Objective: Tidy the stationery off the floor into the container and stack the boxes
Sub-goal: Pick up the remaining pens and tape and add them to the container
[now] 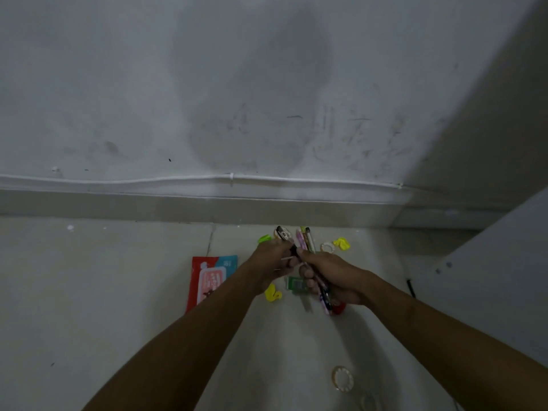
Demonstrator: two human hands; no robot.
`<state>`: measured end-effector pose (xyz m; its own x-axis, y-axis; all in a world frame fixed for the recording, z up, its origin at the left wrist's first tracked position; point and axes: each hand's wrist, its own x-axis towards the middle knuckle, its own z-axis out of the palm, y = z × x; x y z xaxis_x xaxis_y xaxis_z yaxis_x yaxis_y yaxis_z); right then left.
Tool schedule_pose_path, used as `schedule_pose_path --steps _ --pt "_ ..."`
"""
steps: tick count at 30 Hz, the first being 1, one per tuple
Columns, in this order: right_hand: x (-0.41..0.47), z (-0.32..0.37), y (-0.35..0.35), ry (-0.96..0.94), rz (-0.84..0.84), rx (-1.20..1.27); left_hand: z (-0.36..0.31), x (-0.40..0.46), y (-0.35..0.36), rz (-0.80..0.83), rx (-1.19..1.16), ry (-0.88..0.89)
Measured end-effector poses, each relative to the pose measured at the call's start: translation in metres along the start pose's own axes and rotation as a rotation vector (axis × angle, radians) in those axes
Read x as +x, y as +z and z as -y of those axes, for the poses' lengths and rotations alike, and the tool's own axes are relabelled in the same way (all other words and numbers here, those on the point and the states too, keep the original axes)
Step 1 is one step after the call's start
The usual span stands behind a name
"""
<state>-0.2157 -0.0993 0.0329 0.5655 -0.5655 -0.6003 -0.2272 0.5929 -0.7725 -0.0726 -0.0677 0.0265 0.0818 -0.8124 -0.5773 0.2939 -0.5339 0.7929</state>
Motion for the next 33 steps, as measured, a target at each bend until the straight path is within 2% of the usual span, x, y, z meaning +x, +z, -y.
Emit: schedule_pose_path --steps 5,11,16,20,25,28,33 --pt "-0.002 0.004 0.003 -0.01 0.058 0.095 -0.004 -0.006 -0.006 0.112 0.07 -0.015" --pt "-0.006 0.012 0.003 0.038 0.143 0.208 -0.011 -0.01 -0.006 0.148 0.048 -0.074" --pt "-0.013 0.015 0.002 0.052 0.166 0.12 -0.017 -0.014 -0.006 0.169 0.07 -0.099" --pt "-0.016 0.015 0.006 0.033 0.027 -0.045 -0.02 -0.018 -0.001 0.172 0.142 -0.082" --pt "-0.018 0.018 0.014 -0.002 -0.102 -0.231 -0.023 -0.026 0.007 0.234 0.111 -0.091" --pt "-0.02 0.018 0.021 -0.054 -0.096 -0.328 -0.018 -0.03 0.018 0.163 0.064 -0.047" --pt "-0.019 0.015 0.031 -0.15 -0.086 -0.252 -0.014 -0.03 0.034 -0.076 0.019 0.071"
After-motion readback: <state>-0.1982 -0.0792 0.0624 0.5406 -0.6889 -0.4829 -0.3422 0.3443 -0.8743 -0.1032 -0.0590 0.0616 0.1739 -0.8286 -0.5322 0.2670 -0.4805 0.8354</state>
